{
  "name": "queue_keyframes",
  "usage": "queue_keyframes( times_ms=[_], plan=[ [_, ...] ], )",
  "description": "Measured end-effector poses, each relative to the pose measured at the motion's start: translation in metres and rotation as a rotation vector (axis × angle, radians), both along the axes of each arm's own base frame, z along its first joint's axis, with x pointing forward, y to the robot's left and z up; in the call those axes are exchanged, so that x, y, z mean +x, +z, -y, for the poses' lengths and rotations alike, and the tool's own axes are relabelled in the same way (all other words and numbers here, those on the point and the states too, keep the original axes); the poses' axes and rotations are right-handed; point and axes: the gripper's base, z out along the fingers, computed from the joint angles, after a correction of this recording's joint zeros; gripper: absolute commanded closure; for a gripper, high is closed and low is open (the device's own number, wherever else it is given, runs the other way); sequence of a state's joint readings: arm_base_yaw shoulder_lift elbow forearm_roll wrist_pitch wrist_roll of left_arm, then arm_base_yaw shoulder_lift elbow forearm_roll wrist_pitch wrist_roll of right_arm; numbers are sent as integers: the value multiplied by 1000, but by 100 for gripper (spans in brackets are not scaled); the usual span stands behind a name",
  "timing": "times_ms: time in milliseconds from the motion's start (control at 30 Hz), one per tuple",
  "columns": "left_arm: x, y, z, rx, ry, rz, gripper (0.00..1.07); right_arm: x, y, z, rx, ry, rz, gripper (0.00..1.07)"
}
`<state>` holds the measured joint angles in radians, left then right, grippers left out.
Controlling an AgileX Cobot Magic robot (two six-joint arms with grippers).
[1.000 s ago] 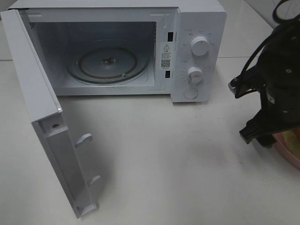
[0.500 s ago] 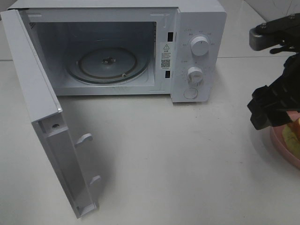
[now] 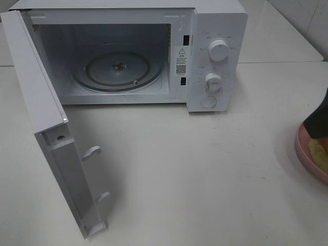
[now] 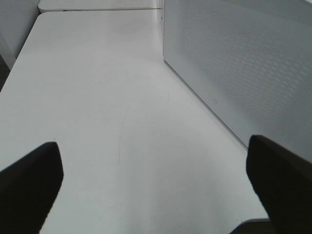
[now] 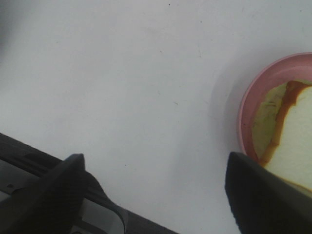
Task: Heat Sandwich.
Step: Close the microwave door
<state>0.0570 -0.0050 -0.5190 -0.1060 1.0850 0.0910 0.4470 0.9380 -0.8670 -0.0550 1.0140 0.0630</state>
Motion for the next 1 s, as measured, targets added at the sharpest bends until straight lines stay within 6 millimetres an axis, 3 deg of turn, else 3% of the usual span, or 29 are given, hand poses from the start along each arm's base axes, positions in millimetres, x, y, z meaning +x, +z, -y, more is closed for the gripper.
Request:
queue_keyframes(
  times_ms=[367,600,1000],
  plan=[
    [0,0,0,0,0,0,9,-42,12,20,29,12,80,31],
    [0,0,0,0,0,0,9,-84,-4,40,66,15,168,31],
    [0,0,0,0,0,0,9,-118,-29,62,91,-184,293,31]
  ],
)
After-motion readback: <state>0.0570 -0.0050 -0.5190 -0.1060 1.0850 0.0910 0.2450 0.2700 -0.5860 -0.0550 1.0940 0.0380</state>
